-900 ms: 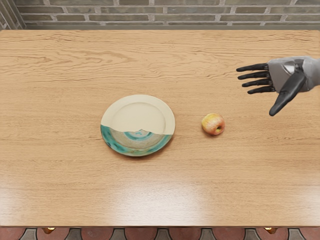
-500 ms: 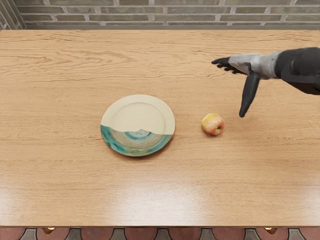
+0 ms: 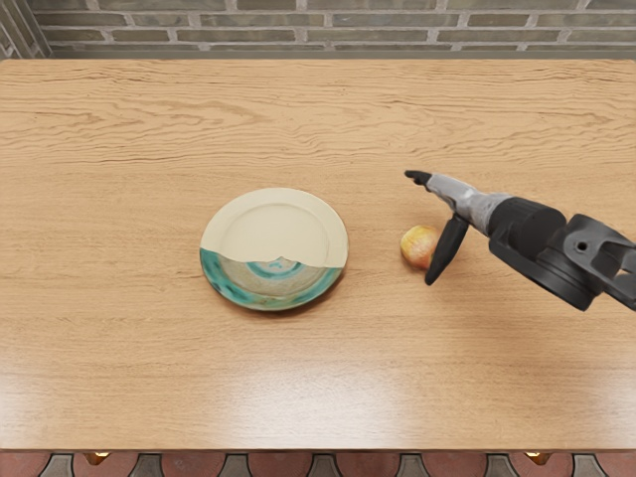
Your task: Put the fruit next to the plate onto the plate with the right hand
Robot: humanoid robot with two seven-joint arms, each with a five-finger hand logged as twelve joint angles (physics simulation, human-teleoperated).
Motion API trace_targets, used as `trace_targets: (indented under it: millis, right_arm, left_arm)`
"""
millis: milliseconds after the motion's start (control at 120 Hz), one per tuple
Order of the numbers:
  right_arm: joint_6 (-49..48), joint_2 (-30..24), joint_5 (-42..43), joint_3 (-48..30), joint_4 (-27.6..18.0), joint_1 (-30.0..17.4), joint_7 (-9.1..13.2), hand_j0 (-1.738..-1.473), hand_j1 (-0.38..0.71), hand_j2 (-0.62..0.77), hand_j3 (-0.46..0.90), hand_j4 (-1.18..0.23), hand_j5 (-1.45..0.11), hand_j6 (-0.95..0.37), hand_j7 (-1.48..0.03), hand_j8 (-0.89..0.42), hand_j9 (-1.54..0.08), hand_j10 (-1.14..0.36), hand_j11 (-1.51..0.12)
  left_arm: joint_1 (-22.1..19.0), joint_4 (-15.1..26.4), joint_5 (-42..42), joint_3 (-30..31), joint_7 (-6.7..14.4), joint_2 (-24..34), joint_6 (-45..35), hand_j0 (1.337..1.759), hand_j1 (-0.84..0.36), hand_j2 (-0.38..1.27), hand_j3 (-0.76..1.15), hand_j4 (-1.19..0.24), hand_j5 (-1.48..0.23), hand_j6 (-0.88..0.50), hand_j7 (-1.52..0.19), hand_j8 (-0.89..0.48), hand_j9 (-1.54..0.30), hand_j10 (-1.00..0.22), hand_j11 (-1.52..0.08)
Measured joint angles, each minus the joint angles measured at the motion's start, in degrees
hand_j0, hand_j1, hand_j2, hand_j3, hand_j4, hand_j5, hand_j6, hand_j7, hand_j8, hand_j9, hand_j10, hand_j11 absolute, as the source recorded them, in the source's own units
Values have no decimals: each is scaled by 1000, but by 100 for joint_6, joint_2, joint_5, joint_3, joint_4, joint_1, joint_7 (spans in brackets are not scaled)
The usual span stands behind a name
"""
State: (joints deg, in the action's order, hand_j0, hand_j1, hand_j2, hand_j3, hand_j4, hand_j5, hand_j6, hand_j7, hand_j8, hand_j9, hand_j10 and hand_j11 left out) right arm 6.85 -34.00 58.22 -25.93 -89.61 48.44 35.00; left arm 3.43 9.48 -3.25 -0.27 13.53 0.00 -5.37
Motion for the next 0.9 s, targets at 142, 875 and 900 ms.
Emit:
trace_targets:
  millis: [142,875,900]
  right_arm:
    - [151,-15,17,3,13,-96,0,-1658,-272,-11,0,-68,-85,-69,-85,-68,-85,-67,-85]
    - [1002,297,409,491,337,-242,0,-1658,0,-51,0,-301,-391,-303,-389,-301,-391,-300,-391]
    - [969,292,409,495,333,-242,0,-1658,13,-51,0,-317,-416,-321,-413,-318,-416,-317,-416]
  left_arm:
    - [0,1,0,0,0,0,0,1658,343,1,0,-6,-7,-6,-7,-6,-7,-6,-7]
    - [0,1,0,0,0,0,1,1658,343,1,0,-6,-7,-6,-7,-6,-7,-6,-7]
    - [0,1,0,0,0,0,1,1658,343,1,0,-6,-7,-6,-7,-6,-7,-6,-7]
